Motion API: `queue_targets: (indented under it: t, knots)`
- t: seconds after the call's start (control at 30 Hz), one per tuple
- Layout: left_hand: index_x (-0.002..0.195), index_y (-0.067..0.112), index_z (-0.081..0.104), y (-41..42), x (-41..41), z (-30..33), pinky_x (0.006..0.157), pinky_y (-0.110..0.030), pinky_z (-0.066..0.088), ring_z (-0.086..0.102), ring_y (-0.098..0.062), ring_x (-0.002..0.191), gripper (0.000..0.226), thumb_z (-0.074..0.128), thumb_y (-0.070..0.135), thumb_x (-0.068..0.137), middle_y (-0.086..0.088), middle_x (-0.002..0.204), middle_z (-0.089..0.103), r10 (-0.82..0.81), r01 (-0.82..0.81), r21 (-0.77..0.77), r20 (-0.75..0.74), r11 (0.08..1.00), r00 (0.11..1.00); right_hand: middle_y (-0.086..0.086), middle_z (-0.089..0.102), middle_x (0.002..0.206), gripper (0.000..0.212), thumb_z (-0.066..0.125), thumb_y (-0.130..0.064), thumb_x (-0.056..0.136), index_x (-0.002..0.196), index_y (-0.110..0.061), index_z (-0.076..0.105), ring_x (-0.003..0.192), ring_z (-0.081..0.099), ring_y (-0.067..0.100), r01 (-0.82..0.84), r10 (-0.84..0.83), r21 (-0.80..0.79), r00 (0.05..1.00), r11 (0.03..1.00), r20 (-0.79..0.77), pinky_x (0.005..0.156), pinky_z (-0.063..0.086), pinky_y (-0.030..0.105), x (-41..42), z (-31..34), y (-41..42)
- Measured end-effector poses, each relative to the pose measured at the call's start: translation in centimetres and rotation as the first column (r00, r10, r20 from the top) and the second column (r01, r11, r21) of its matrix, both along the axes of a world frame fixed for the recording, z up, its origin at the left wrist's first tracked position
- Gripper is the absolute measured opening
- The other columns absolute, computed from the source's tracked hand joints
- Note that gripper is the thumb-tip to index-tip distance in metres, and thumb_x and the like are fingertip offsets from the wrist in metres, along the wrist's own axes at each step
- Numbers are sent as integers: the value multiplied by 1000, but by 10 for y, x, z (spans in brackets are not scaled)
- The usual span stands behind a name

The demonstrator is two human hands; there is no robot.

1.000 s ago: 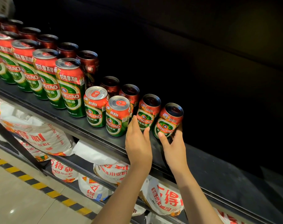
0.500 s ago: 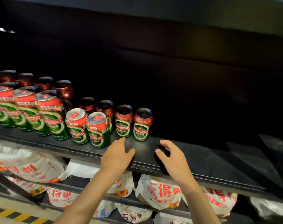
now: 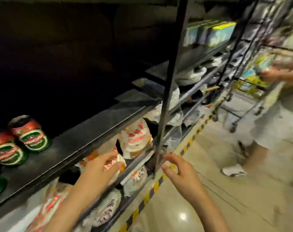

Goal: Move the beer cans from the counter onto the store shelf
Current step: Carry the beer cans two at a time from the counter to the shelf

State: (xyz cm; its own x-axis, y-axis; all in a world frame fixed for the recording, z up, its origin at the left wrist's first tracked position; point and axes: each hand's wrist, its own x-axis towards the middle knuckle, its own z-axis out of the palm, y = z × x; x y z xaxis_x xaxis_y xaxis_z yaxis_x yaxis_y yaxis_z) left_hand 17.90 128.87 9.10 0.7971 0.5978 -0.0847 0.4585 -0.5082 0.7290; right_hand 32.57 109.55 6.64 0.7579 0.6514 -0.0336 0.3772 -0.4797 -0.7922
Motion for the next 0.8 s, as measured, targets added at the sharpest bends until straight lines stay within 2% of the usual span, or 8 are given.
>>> queue_targets:
  t: [0.07,0.13,0.23,0.37,0.53,0.63,0.7,0.8]
  knots:
    - [119,26,58,-36,12,-10,89,-21,42,56,-5,105,31,60,29,89,10,114,61,-140,140,-39,-2,989,990,-18,57,115,29,57,-31,93,121,-27,57,112,52,1,162,-162,-18,987,987,-5,87,43,21,-21,-8,-61]
    - [120,24,57,-80,21,-20,91,-21,41,55,-8,107,30,59,27,90,8,116,59,-265,262,-133,-4,956,964,-18,60,115,24,59,-29,92,117,-29,58,113,53,-1,330,-330,-37,944,943,-17,89,44,23,-51,-17,-125]
    - [121,23,56,-156,25,-32,94,-24,42,56,-7,107,31,59,26,90,10,112,59,-479,463,-228,-15,856,878,-18,62,111,21,60,-26,91,111,-29,61,109,55,-3,576,-579,-56,814,815,-51,86,43,14,-112,-24,-215]
    - [114,29,57,-258,11,-30,93,-24,43,57,-5,106,27,61,24,88,15,107,61,-701,680,-264,20,684,713,-20,65,106,16,61,-25,91,105,-34,61,105,58,-4,799,-802,-71,595,597,-54,79,39,2,-201,-22,-312]
    - [103,36,57,-369,-30,-15,90,-20,42,56,1,103,20,61,22,89,21,106,60,-860,840,-303,106,450,499,-25,62,106,14,59,-29,92,105,-35,61,104,55,-7,933,-937,-92,344,348,-57,77,37,1,-301,-16,-391]
    - [110,31,60,-426,-60,-9,90,-20,43,57,-1,106,23,60,24,89,19,111,61,-913,887,-322,129,331,387,-24,60,107,14,57,-32,93,106,-37,59,105,54,-4,969,-973,-103,217,224,-77,83,38,11,-354,-10,-428]
    - [112,29,61,-464,-80,-7,89,-19,43,57,-3,106,25,61,23,88,16,112,62,-934,907,-320,139,273,330,-23,61,108,14,57,-31,93,105,-38,60,106,54,-4,982,-984,-101,149,159,-97,86,38,15,-391,-5,-454]
    - [111,29,60,-520,-115,-8,80,-10,40,56,-1,103,23,60,22,89,15,111,62,-951,929,-309,164,203,262,-23,62,108,15,58,-31,92,104,-39,60,106,54,-6,991,-991,-101,79,90,-110,86,39,12,-450,0,-494]
